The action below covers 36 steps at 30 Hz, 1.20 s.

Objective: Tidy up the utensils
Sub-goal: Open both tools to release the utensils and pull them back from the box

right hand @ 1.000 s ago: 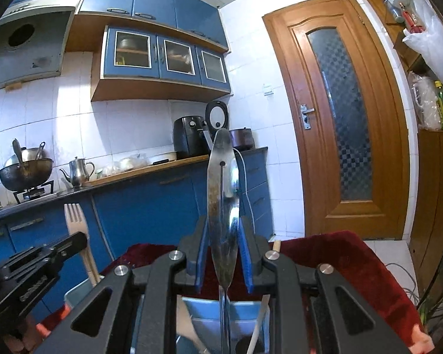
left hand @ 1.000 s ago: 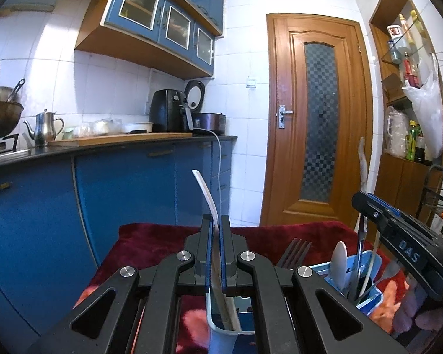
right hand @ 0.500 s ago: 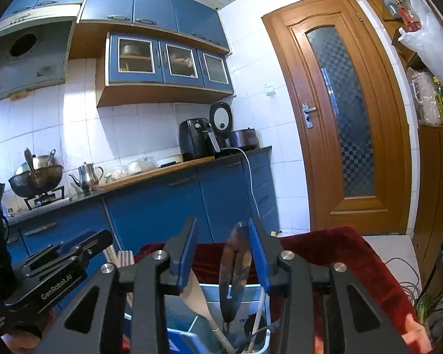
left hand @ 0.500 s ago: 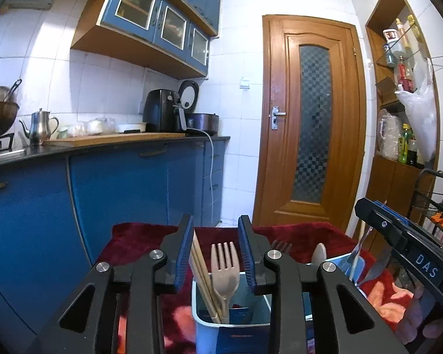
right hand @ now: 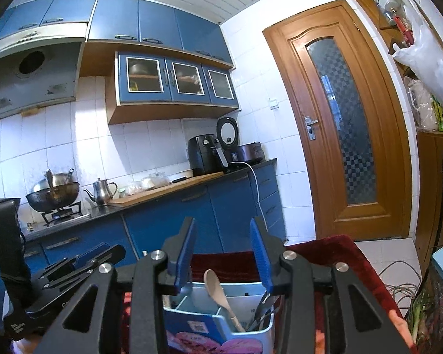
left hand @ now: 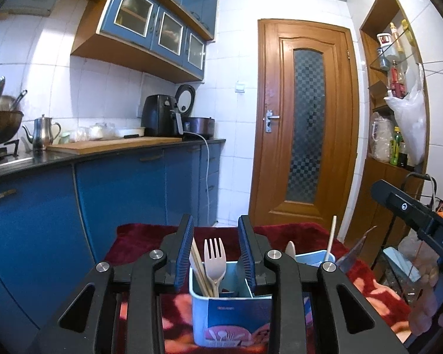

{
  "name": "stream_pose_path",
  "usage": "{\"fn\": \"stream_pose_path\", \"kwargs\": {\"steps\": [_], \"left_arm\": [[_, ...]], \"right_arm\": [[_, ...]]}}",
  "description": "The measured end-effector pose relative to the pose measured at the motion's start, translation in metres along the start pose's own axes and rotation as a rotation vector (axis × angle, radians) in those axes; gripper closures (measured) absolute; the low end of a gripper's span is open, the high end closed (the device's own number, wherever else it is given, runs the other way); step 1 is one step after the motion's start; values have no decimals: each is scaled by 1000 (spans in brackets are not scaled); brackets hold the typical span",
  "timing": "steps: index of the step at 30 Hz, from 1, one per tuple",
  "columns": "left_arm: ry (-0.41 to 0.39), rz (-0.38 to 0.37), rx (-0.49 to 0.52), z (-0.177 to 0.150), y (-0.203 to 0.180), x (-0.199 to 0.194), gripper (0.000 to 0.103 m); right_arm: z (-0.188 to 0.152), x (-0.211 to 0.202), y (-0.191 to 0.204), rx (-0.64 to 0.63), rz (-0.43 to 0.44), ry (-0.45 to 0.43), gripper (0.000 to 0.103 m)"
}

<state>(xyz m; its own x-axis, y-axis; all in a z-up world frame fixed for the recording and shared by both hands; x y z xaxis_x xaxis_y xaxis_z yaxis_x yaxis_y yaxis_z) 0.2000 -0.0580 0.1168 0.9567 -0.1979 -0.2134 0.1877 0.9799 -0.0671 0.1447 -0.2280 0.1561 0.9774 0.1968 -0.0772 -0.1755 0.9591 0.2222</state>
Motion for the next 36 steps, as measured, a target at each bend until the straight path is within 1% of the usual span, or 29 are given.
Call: {"fn": "stream_pose_path", "kwargs": {"steps": [8, 12, 15, 18, 21, 23, 27, 31, 33, 35, 36], "left_arm": [[-34, 22, 31, 14, 0, -51, 72], [-44, 18, 37, 17, -1, -75, 72], [-40, 5, 24, 16, -2, -92, 72], [-39, 3, 10, 12, 1, -107, 72], [-28, 11, 6, 1, 5, -119, 72], [-9, 18, 3, -10, 8, -125, 69], [24, 22, -6, -30, 13, -134, 68], [36, 24, -19, -47, 18, -141, 67], [42, 25, -22, -58, 19, -142, 64], [53, 34, -14, -70, 20, -141, 58], [61, 40, -7, -77, 20, -139, 57]], "right_arm": [[10, -32, 18, 2, 13, 7, 61], [12, -50, 29, -8, 18, 15, 61], [8, -63, 33, -5, 13, 27, 60], [0, -76, 38, -7, 13, 53, 57], [-11, -88, 40, -16, 10, 74, 55], [-21, -95, 42, -20, 8, 88, 52], [-40, -105, 41, -14, -3, 110, 52], [-63, -111, 40, -5, -9, 136, 51], [-76, -112, 40, -6, -7, 152, 49], [-87, -113, 40, -19, -16, 163, 46], [-92, -112, 39, -27, -23, 167, 45]]}}
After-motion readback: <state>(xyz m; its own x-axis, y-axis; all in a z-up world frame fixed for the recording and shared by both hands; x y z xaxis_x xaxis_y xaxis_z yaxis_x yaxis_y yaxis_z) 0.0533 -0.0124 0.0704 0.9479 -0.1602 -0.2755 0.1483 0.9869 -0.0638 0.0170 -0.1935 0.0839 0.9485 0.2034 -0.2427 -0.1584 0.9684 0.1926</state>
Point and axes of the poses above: each gripper's, at about its wrist camera, not at the fingertips, and x roughly the way its jaws point, y to its left, z to its top, the point moved 7 cm from there along x, roughly the way its jaws point, and after that the axes turned 1 degree about -x, right-handed, at the moved point
